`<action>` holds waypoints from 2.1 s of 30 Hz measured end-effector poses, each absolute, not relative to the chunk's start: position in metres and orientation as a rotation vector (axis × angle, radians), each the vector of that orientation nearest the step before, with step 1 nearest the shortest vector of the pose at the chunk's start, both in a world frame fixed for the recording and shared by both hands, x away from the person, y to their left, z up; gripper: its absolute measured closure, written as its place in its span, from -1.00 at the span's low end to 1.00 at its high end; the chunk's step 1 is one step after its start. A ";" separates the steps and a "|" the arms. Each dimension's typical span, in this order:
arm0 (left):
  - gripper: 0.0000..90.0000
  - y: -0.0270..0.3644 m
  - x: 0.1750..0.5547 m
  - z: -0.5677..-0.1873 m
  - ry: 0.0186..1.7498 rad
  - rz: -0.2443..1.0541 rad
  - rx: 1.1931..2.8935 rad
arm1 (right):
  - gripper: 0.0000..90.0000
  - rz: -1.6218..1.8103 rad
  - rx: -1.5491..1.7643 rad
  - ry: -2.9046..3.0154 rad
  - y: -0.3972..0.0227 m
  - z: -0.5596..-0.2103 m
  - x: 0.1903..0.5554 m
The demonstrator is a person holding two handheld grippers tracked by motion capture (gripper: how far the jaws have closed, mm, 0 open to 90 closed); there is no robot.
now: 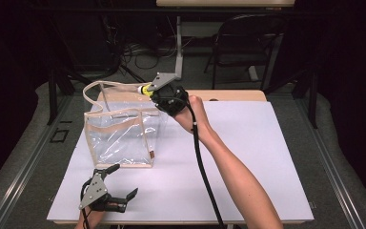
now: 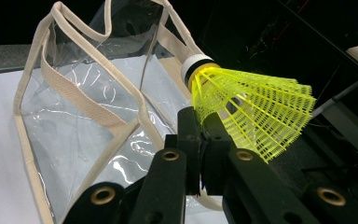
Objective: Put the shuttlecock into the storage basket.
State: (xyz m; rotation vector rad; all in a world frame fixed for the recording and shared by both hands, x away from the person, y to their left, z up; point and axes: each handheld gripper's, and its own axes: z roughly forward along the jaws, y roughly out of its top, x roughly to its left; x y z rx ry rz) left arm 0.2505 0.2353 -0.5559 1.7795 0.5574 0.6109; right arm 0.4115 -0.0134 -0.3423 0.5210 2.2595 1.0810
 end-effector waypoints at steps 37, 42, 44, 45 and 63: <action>-1.00 0.235 0.251 -0.557 0.555 0.605 1.777 | 0.97 0.960 0.531 2.376 0.008 -0.354 0.433; -1.00 0.235 0.251 -0.557 0.555 0.605 1.780 | 0.97 0.950 0.540 2.388 0.009 -0.355 0.436; -1.00 0.235 0.251 -0.557 0.556 0.604 1.778 | 0.97 0.945 0.546 2.393 0.010 -0.355 0.437; -1.00 0.235 0.251 -0.557 0.556 0.606 1.777 | 0.97 0.947 0.547 2.395 0.010 -0.355 0.438; -1.00 0.237 0.251 -0.556 0.560 0.613 1.773 | 0.96 0.929 0.582 2.433 0.014 -0.362 0.448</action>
